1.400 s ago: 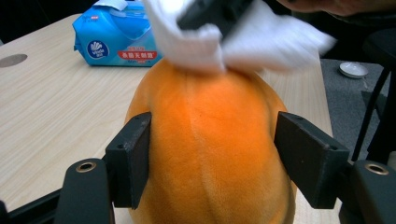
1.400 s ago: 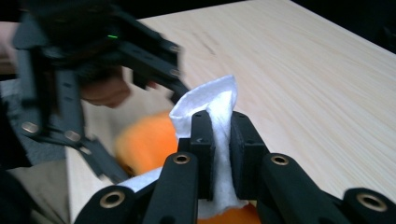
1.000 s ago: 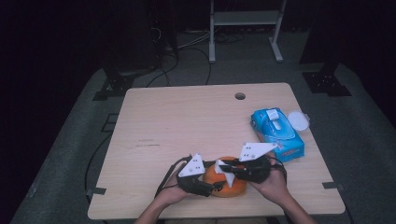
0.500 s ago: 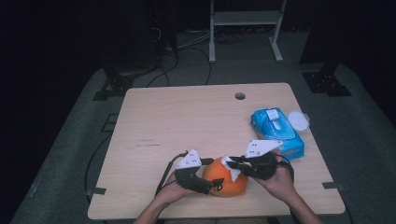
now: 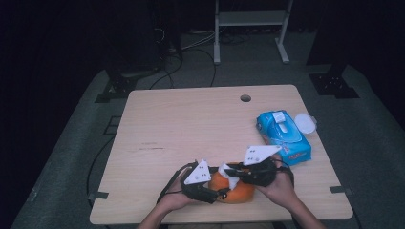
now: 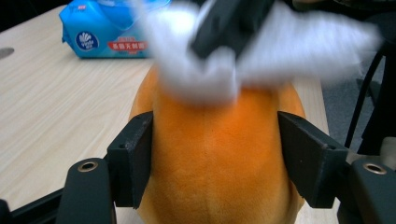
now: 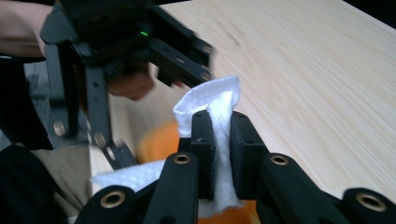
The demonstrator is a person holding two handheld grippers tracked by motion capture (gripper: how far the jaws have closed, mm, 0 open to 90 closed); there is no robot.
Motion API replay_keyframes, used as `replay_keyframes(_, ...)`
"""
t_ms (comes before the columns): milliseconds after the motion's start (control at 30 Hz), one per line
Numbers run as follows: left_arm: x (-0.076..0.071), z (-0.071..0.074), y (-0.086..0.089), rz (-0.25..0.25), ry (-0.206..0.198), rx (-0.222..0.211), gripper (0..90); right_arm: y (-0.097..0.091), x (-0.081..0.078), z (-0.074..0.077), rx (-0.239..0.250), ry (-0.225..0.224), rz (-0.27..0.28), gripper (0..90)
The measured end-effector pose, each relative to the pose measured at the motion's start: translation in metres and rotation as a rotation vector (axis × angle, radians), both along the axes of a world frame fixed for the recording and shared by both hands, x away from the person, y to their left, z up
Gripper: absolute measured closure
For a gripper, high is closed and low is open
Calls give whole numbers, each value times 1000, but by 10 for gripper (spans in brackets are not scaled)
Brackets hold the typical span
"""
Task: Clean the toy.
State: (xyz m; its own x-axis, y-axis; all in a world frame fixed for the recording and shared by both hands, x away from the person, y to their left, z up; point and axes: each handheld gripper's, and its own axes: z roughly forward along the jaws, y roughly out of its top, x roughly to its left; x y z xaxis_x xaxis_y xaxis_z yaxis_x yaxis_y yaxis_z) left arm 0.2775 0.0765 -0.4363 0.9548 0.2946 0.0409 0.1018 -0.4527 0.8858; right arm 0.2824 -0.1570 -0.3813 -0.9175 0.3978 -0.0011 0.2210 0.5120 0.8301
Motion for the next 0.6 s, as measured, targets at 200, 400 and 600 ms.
replay_keyframes(200,4,-2,3,2,32,-18,300,-35,6,0,37,25,-66,809)
replay_keyframes(400,11,3,1,43,84,-49,110,-16,0,-5,27,39,-5,810)
replay_keyframes(600,6,1,-1,50,40,-1,332,-6,-5,-2,-6,5,10,810)
